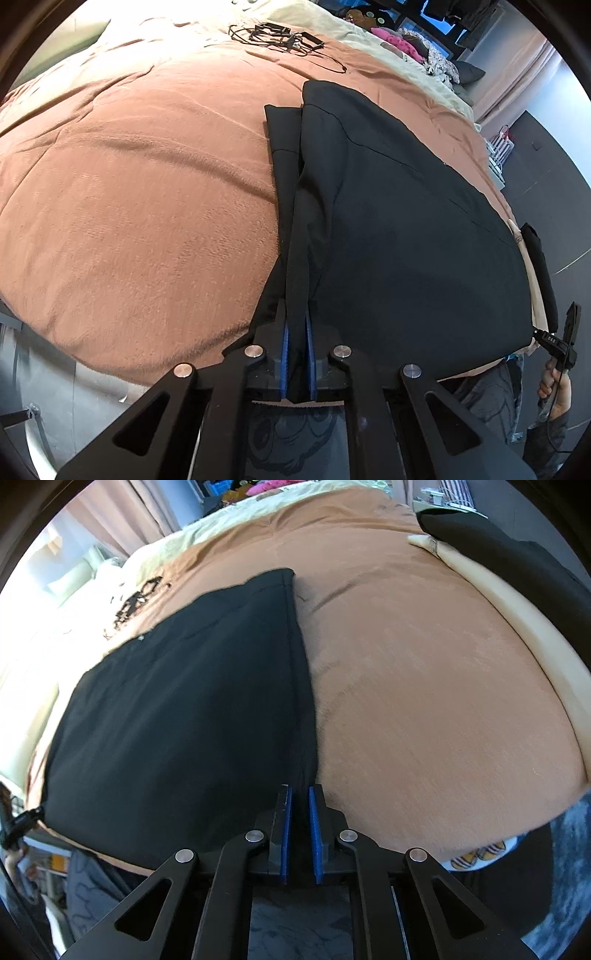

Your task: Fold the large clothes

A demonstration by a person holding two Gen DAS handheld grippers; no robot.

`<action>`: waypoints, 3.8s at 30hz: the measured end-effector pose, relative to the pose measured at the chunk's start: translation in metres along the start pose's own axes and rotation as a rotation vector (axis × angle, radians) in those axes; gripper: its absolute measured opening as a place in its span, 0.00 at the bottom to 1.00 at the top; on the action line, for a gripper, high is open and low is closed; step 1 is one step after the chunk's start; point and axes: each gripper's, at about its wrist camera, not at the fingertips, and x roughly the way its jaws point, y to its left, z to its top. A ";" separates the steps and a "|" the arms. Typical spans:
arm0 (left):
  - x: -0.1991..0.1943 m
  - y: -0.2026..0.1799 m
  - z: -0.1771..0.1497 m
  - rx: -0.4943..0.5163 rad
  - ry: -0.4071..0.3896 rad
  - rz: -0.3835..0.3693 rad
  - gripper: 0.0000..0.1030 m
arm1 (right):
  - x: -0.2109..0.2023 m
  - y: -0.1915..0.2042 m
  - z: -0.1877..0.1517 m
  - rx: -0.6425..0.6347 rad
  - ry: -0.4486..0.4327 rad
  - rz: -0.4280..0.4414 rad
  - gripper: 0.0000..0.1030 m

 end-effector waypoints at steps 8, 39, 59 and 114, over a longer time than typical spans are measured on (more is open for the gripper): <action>-0.030 0.017 0.002 -0.114 -0.061 -0.088 0.44 | -0.050 0.019 0.003 -0.016 -0.100 -0.008 0.45; 0.008 0.045 -0.009 -0.344 -0.054 -0.257 0.34 | 0.046 0.275 -0.027 -0.435 0.118 0.168 0.13; 0.009 0.053 -0.018 -0.502 -0.088 -0.263 0.31 | 0.126 0.296 0.095 -0.340 0.136 0.013 0.07; -0.081 -0.065 0.037 -0.188 -0.208 -0.410 0.13 | 0.045 0.255 -0.047 -0.294 0.098 0.266 0.15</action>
